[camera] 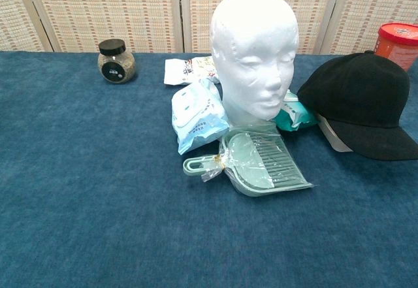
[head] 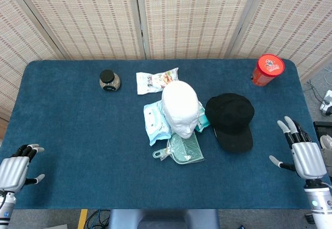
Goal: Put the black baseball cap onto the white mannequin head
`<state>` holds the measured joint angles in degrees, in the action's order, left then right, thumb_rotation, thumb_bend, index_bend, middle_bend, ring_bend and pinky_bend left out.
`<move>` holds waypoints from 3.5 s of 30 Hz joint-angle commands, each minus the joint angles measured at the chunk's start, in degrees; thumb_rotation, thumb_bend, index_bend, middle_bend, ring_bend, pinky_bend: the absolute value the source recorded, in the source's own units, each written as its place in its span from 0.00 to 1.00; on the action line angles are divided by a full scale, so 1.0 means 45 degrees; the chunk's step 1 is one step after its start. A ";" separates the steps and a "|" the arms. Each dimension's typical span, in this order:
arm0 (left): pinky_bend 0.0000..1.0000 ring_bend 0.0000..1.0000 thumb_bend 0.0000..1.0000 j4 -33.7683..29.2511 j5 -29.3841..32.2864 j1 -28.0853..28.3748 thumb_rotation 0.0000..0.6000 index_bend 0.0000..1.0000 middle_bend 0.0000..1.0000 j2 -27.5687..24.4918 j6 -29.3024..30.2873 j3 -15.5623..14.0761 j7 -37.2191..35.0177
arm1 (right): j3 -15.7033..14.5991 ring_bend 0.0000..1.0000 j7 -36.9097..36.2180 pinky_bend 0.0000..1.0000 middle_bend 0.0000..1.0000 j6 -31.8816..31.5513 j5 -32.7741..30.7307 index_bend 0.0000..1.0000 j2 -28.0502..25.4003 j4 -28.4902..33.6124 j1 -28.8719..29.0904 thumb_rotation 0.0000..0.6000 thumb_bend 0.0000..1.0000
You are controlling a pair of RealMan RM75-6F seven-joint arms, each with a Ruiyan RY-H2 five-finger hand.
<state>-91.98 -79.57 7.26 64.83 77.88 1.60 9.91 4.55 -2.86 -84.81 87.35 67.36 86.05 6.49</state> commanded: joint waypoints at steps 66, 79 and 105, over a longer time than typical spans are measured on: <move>0.41 0.16 0.02 -0.0690 0.0112 -0.0402 1.00 0.28 0.23 -0.0511 0.0485 -0.0039 -0.0197 | -0.1041 0.38 0.0161 0.41 0.55 -0.1426 0.2977 0.42 0.6419 -1.0273 0.2102 1.00 0.00; 0.41 0.16 0.02 -0.0788 0.0093 -0.0431 1.00 0.28 0.23 -0.0582 0.0523 -0.0034 -0.0168 | -0.1173 0.38 -0.0206 0.41 0.55 -0.1793 0.2868 0.42 0.7038 -1.1629 0.2257 1.00 0.00; 0.41 0.16 0.02 -0.0817 0.0218 -0.0423 1.00 0.28 0.23 -0.0633 0.0412 -0.0015 -0.0148 | -0.1116 0.40 -0.1385 0.41 0.52 -0.3093 0.2403 0.46 0.8447 -1.4849 0.2634 1.00 0.00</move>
<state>-95.66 -78.59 5.35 61.98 79.73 1.53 9.25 -0.47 -8.92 -98.08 98.21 105.32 19.53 18.30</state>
